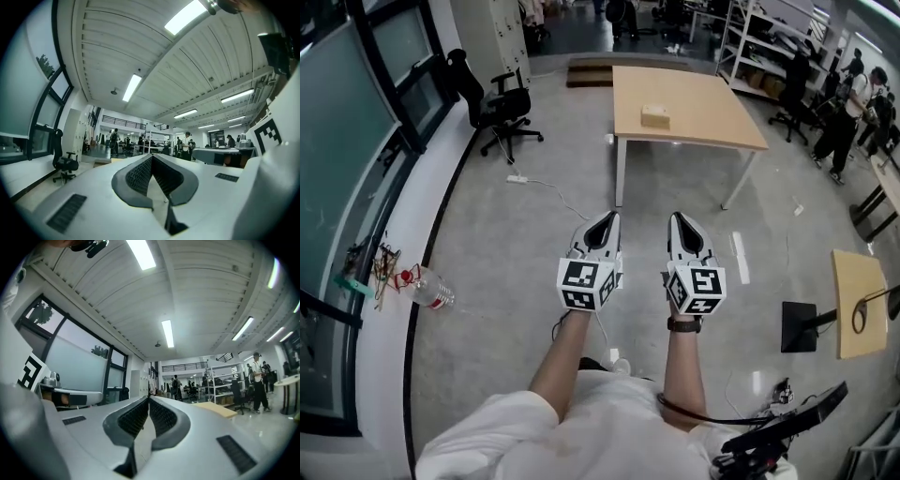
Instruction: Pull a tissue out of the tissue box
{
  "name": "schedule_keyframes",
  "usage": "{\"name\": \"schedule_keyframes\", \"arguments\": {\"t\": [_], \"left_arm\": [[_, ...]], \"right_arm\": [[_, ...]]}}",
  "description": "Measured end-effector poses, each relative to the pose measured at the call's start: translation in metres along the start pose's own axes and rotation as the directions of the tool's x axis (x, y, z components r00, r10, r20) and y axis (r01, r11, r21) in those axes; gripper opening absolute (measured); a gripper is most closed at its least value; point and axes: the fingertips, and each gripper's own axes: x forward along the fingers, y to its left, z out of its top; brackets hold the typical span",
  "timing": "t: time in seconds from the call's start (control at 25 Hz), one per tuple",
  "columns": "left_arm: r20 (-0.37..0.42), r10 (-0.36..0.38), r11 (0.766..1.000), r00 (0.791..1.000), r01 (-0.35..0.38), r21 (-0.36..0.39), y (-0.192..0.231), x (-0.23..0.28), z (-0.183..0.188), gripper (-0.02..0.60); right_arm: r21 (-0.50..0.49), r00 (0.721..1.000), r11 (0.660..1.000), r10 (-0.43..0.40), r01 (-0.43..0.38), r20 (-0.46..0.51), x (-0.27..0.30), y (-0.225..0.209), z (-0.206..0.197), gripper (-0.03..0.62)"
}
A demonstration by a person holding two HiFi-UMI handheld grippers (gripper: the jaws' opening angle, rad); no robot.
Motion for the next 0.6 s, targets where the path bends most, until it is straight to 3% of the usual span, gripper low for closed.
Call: {"name": "schedule_keyframes", "arguments": {"t": [0.28, 0.6], "left_arm": [[-0.056, -0.011, 1.0, 0.998, 0.011, 0.002, 0.005, 0.057, -0.02, -0.009], [-0.066, -0.07, 0.996, 0.995, 0.066, -0.068, 0.037, 0.167, -0.049, -0.009]], "right_arm": [[0.058, 0.998, 0.998, -0.017, 0.02, -0.057, 0.041, -0.045, -0.031, 0.011], [0.012, 0.992, 1.0, -0.025, 0.026, -0.121, 0.125, -0.082, -0.055, 0.011]]}}
